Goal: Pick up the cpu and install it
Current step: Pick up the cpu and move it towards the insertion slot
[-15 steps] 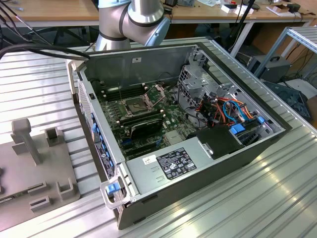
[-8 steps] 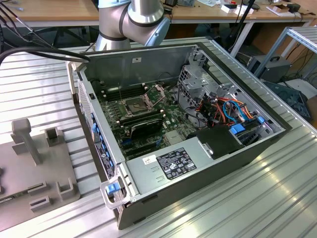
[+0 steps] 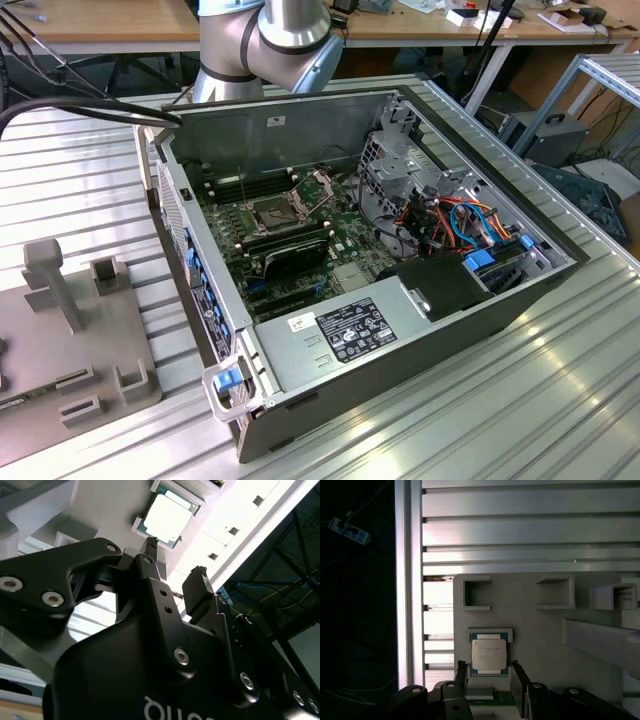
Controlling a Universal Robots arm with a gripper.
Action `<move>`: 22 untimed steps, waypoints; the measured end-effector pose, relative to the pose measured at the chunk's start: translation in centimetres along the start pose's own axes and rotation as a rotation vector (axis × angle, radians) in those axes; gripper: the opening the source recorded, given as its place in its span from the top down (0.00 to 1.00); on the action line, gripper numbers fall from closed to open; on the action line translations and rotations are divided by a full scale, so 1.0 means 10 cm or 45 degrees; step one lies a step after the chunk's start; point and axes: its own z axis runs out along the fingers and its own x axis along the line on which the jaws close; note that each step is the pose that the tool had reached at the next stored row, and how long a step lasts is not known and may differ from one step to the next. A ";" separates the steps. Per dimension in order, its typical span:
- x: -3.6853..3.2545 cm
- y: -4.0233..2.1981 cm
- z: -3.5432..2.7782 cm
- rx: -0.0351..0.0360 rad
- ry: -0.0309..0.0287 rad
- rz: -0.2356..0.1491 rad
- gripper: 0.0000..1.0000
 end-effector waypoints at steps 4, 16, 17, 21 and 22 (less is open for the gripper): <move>0.000 -0.001 0.014 0.0001 0.0002 0.000 0.52; -0.001 -0.001 0.028 -0.0002 -0.0004 0.000 0.52; -0.001 -0.001 0.034 -0.0003 -0.0001 0.000 0.52; -0.001 -0.002 0.066 -0.0020 0.0000 0.000 0.52; -0.001 -0.002 0.069 -0.0020 0.0003 0.000 0.52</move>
